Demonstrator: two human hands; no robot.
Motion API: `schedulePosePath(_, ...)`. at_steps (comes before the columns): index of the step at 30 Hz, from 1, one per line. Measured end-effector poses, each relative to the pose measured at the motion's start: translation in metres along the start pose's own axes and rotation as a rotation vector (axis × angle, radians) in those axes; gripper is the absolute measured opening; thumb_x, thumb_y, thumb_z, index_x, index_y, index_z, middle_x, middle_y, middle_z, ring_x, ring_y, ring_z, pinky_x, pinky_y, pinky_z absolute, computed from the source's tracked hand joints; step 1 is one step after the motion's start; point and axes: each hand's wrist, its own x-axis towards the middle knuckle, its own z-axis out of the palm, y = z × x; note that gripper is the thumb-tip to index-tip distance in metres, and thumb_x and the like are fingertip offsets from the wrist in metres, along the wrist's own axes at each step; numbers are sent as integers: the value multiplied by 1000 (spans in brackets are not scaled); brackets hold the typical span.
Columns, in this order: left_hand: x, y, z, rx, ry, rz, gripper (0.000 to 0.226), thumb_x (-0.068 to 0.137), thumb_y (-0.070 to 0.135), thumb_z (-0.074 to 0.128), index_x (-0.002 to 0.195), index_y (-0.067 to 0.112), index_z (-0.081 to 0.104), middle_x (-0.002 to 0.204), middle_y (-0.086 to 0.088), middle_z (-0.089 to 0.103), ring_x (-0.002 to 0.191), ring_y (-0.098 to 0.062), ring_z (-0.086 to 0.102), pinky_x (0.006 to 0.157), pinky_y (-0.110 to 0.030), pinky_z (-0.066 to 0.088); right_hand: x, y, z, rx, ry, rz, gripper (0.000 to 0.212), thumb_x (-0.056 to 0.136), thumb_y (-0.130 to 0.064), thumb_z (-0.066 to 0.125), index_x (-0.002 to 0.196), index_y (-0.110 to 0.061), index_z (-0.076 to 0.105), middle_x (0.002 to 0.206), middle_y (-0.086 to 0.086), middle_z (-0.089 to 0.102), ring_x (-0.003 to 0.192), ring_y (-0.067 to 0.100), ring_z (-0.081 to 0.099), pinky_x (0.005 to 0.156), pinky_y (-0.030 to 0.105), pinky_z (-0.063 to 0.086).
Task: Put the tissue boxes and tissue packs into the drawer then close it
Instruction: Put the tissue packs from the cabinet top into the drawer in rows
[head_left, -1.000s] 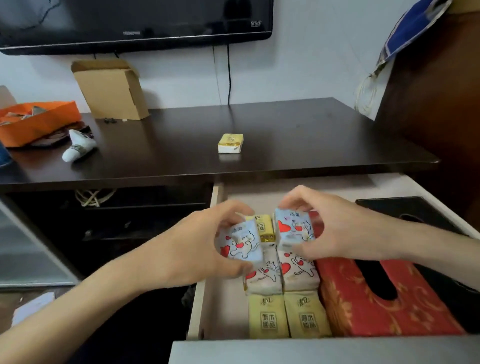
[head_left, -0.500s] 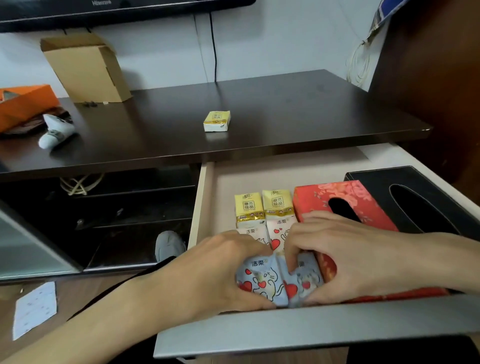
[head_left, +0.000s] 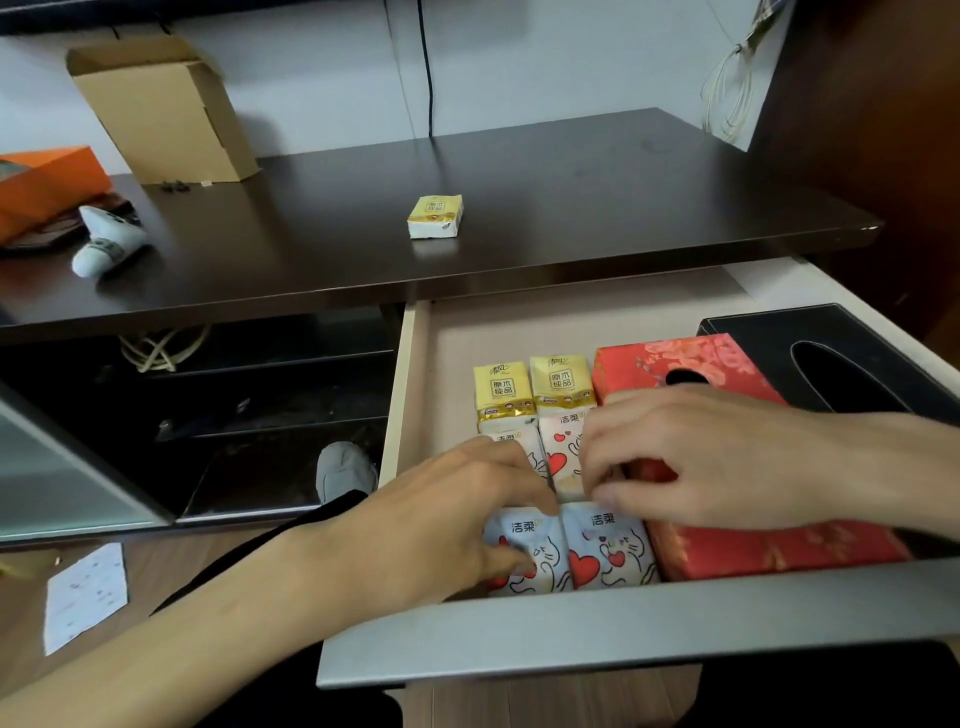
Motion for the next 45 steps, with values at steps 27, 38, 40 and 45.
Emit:
schedulePosePath(27,151,-130,-100,211,603,-220,34,84,39,68,111,19,72,103,0,63,93,-17,50,76,-27,36,107,124,-42,3,412,334,38,95,-34,63,132,-28,61,131,-14,58,120,13,56,96,39,47)
schedulePosePath(38,110,-94,-118,-326,494,-149,20,92,22,68,110,16,75,104,5,75,98,-6,69,93,-32,54,158,99,-60,265,346,309,71,77,-56,82,136,-25,59,129,-3,58,119,18,56,100,37,47)
schedulePosePath(40,90,-93,-114,-314,514,-158,20,95,22,64,112,21,75,107,11,73,102,0,66,92,-22,51,158,93,-63,196,379,308,61,76,-54,84,124,-24,63,117,-2,58,109,18,57,96,41,49)
schedulePosePath(45,39,-91,-80,-331,556,-258,18,95,26,63,110,29,73,106,18,72,103,6,63,89,-17,48,115,87,-51,231,394,258,71,66,-70,81,125,-36,59,112,-16,60,96,5,56,81,28,48)
